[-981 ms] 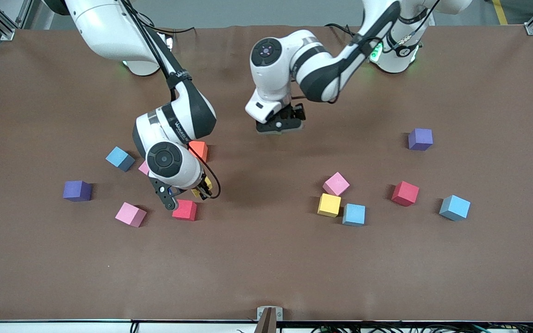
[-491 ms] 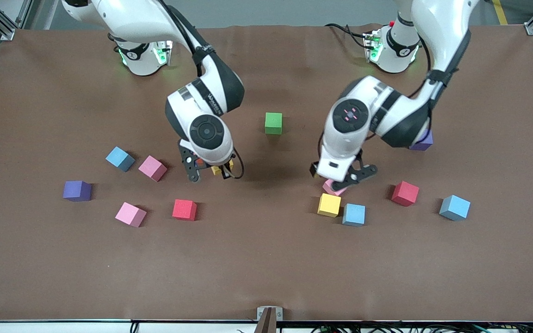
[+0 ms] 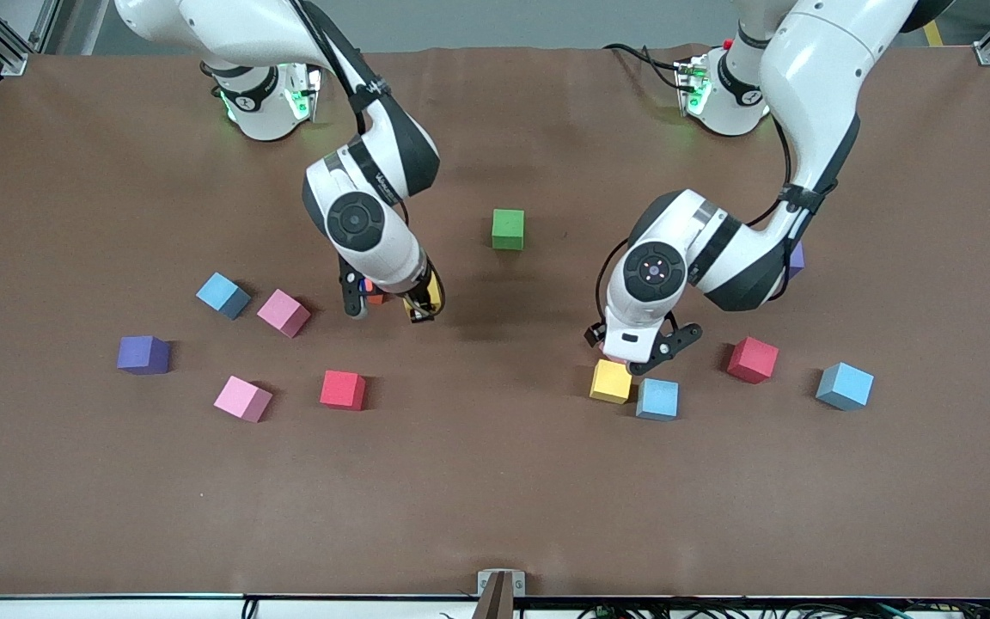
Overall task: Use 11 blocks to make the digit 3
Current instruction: 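Carry the yellow cube beside green with the right gripper while the left grasps pink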
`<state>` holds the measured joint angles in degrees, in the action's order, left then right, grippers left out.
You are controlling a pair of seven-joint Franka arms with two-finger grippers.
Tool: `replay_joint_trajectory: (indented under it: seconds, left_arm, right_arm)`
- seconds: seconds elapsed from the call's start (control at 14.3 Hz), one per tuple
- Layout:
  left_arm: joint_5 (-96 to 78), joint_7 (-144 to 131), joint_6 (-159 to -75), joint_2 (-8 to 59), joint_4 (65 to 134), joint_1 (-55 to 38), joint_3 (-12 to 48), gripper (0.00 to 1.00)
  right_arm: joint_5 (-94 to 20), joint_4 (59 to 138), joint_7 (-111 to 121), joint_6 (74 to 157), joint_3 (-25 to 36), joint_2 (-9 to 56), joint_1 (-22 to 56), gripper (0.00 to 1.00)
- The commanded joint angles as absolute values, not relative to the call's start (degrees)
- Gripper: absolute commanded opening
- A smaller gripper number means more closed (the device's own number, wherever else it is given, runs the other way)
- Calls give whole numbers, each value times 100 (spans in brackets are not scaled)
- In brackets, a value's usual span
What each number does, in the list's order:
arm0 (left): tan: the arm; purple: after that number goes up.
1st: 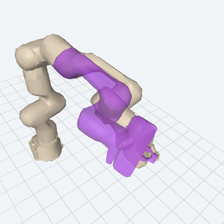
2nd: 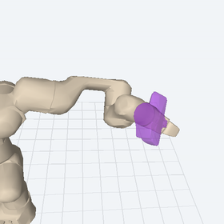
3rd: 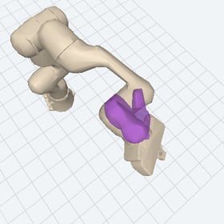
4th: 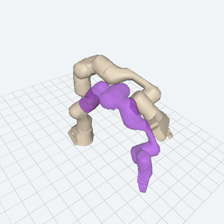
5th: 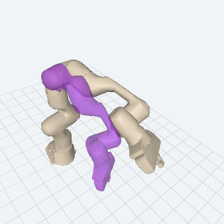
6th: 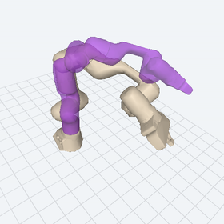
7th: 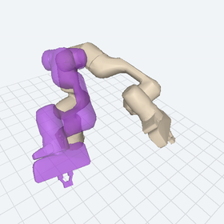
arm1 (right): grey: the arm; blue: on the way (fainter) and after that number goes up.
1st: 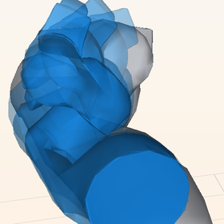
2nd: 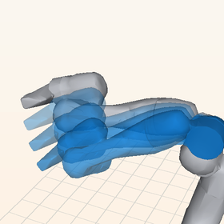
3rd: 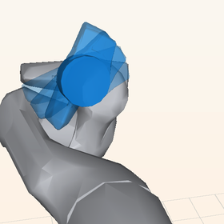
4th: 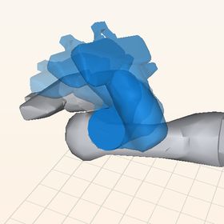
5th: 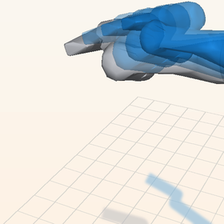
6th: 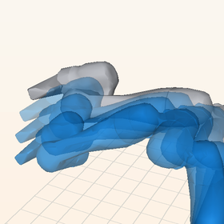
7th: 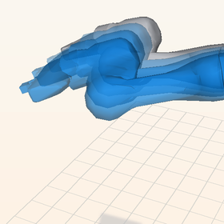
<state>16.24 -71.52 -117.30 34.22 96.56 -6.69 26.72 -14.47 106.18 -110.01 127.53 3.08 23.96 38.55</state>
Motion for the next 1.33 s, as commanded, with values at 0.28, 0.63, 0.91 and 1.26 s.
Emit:
replay_joint_trajectory:
  seconds: [0.28, 0.63, 0.91, 1.26]
  left_arm:
    - [1687, -7646, -12304, 3586, 9940, -545, 2698, 100]
    - [1687, -7655, -12524, 3700, 9940, -536, 2681, 100]
    - [1696, -7664, -12551, 3823, 9940, -545, 2602, 100]
    - [1714, -7664, -12814, 3911, 9932, -545, 2461, 92]
  right_arm:
    - [-1679, 11513, -11777, 13482, 141, 2030, 4174, 0]
    - [-1696, 11952, -12172, 13859, -26, 2030, 4341, 0]
    - [-1705, 12146, -12585, 14237, -254, 1986, 4394, 0]
    - [-1705, 12550, -12832, 14809, -378, 1978, 4570, 0]
